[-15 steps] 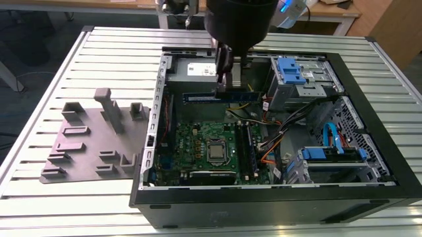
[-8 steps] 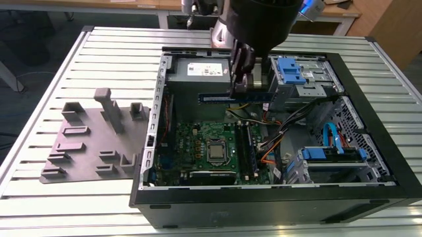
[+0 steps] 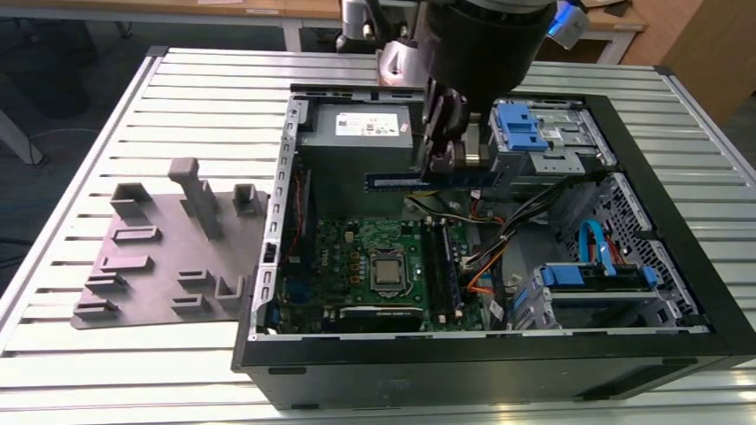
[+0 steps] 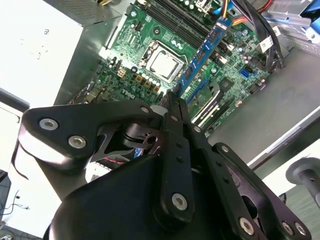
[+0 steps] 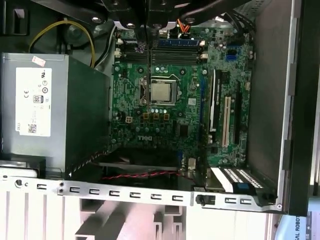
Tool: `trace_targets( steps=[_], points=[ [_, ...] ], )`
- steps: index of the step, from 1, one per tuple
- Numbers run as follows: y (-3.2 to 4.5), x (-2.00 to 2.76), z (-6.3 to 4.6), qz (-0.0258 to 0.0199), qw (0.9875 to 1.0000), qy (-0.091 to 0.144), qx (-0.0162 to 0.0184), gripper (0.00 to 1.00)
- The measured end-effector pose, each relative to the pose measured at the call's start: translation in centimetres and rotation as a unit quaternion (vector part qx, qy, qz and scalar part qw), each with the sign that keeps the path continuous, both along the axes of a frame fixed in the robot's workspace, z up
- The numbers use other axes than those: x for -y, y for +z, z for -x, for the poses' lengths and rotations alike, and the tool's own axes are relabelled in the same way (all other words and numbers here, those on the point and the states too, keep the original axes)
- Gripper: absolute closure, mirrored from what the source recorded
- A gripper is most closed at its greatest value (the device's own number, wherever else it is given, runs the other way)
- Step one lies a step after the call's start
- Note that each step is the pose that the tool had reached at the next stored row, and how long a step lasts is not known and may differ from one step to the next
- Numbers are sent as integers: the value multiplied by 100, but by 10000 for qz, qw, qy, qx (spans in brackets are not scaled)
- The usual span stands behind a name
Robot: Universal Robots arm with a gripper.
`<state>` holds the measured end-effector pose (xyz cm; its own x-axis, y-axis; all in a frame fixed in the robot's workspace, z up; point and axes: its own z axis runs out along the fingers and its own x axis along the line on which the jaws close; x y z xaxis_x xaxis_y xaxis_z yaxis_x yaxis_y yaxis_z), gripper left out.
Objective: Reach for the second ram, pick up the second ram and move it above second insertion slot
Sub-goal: 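Pick up the second ram and move it above second insertion slot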
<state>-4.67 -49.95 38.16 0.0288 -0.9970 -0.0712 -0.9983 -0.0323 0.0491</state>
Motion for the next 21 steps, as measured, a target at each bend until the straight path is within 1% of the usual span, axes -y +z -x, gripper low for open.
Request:
trace_targets(
  steps=[21],
  points=[
    [-383, 0, -1, -1, 10000, -1, -1, 91]
  ],
)
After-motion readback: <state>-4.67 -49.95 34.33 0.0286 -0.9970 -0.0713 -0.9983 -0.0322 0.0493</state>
